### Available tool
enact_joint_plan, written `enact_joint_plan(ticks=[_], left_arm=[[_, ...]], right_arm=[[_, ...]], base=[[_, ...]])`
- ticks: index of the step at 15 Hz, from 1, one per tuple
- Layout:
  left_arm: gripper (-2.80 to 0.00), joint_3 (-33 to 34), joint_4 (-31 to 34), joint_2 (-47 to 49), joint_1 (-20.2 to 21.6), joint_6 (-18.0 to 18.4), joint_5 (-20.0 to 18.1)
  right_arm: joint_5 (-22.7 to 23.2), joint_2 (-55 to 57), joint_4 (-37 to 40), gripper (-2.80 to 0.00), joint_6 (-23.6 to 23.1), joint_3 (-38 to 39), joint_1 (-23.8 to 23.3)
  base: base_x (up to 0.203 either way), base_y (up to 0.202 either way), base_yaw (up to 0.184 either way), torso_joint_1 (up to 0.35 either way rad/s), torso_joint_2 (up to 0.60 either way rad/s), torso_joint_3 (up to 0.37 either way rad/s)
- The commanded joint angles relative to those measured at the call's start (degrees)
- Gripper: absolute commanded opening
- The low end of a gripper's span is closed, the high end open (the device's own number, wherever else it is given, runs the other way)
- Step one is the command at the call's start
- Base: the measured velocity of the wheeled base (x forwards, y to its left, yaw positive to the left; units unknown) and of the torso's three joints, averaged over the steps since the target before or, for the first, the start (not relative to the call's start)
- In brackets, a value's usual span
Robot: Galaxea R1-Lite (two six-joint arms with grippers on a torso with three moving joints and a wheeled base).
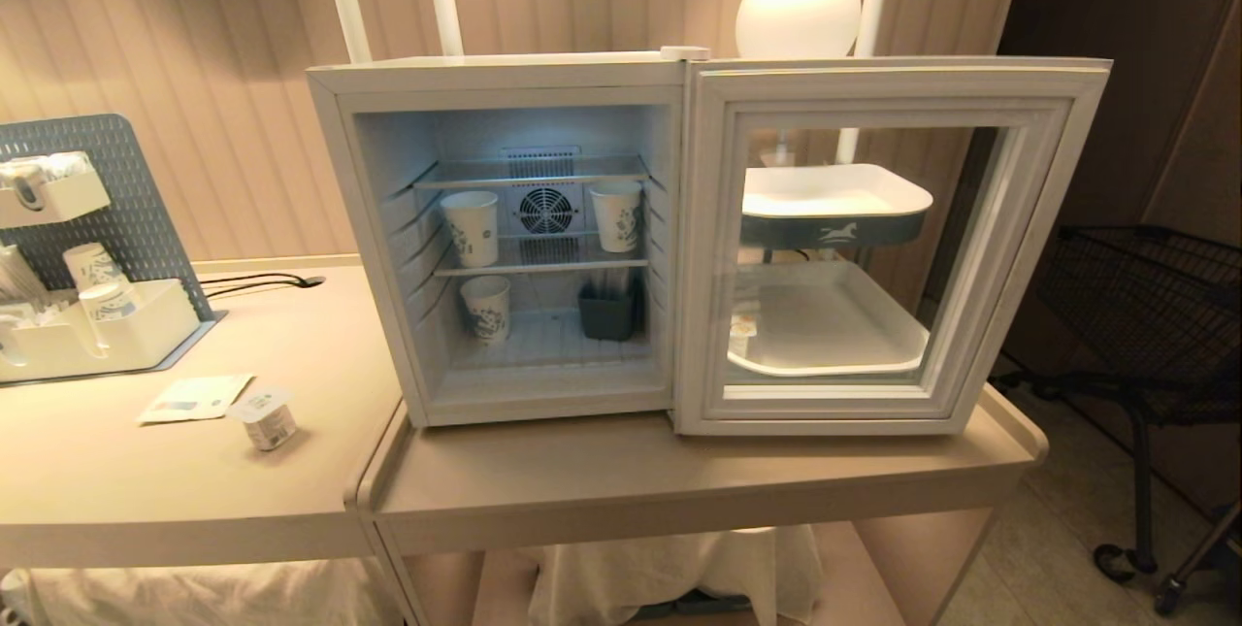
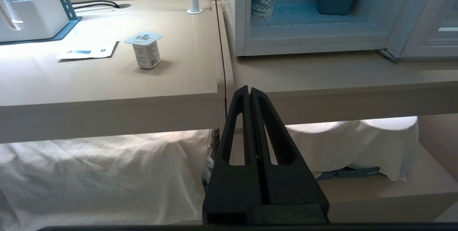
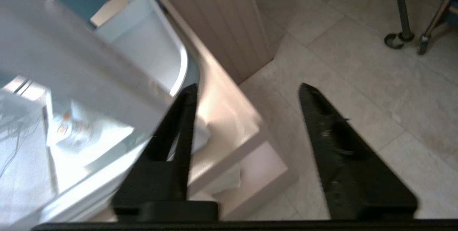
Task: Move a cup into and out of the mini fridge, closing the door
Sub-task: Close the freezer door
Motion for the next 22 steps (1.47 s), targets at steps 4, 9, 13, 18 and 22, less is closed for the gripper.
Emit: enact_joint_plan(ticks=[4, 9, 13, 18, 22], left_arm=[[-2.80, 0.0, 0.0, 0.0, 0.0, 0.0, 0.0], [-2.80, 0.0, 0.0, 0.0, 0.0, 0.0, 0.0], [-2.80, 0.0, 0.0, 0.0, 0.0, 0.0, 0.1], [-2.80, 0.0, 0.0, 0.0, 0.0, -0.1, 0.1], [-2.80, 0.0, 0.0, 0.0, 0.0, -0.2, 0.1]], right_arm=[[-0.1, 8.2, -3.6, -2.80, -0.9, -2.4, -1.3], [0.3, 14.8, -4.1, -2.80, -1.1, -11.1, -1.2], [8.7, 22.0, -1.6, -2.80, -1.5, -20.9, -1.1], [45.8, 29.4, 3.1, -2.80, -1.2, -26.1, 0.1], [68.9, 35.0, 7.0, -2.80, -0.8, -31.9, 0.5]], base=[[0.000, 0.000, 0.000, 0.000, 0.00, 0.000], [0.000, 0.000, 0.000, 0.000, 0.00, 0.000], [0.000, 0.000, 0.000, 0.000, 0.00, 0.000], [0.000, 0.000, 0.000, 0.000, 0.00, 0.000], [0.000, 0.000, 0.000, 0.000, 0.00, 0.000]])
